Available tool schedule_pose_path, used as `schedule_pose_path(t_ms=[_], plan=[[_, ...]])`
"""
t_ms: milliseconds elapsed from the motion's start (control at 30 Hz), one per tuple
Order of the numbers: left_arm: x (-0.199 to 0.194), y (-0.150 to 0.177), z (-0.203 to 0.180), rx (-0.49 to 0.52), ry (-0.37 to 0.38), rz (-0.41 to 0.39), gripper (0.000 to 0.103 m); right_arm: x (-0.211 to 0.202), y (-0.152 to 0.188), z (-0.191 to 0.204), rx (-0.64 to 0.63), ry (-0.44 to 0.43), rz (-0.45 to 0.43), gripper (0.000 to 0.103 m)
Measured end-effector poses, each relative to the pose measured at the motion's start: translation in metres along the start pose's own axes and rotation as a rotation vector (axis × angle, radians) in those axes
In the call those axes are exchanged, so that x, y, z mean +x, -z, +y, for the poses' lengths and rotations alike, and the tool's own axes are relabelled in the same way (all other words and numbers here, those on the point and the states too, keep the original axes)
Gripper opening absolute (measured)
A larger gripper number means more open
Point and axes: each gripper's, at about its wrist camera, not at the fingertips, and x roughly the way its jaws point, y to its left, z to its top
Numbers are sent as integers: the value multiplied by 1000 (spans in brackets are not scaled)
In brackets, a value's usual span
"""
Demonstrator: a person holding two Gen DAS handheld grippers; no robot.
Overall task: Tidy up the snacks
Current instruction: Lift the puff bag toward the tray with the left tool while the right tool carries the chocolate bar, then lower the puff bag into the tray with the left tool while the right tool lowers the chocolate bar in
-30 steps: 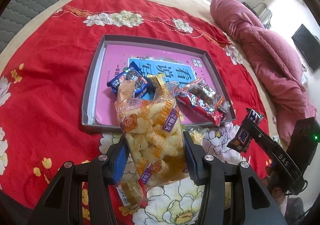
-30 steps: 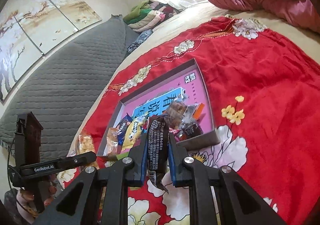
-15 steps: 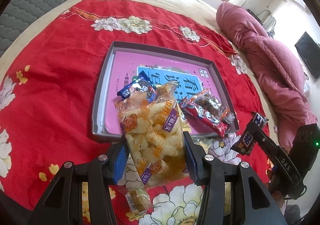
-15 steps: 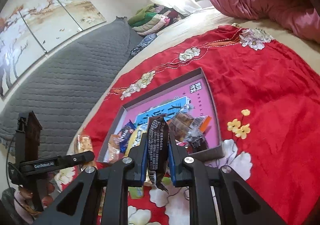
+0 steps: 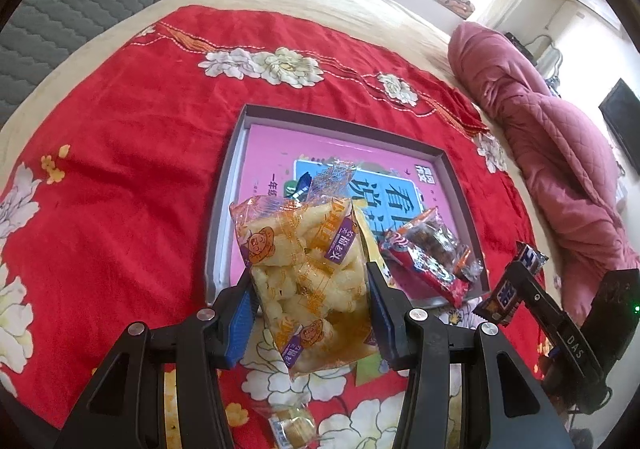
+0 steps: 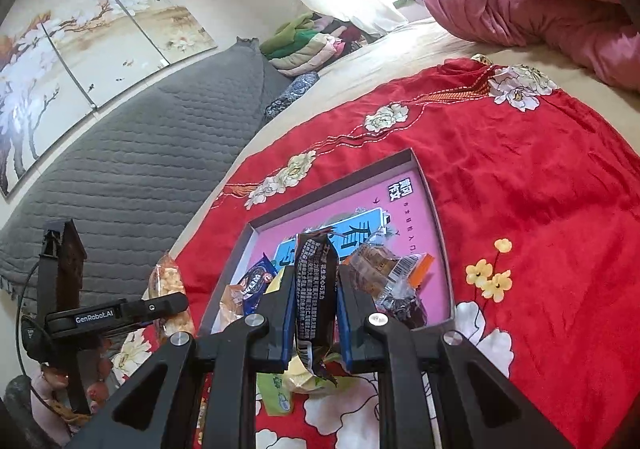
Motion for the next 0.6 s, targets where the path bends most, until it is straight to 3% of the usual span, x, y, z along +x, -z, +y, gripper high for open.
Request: schedule_pose_path(t_ms=[600], plan=[[23,-13,-10,4,-27,4,52,32,-7,5,-17,-33,15,18]])
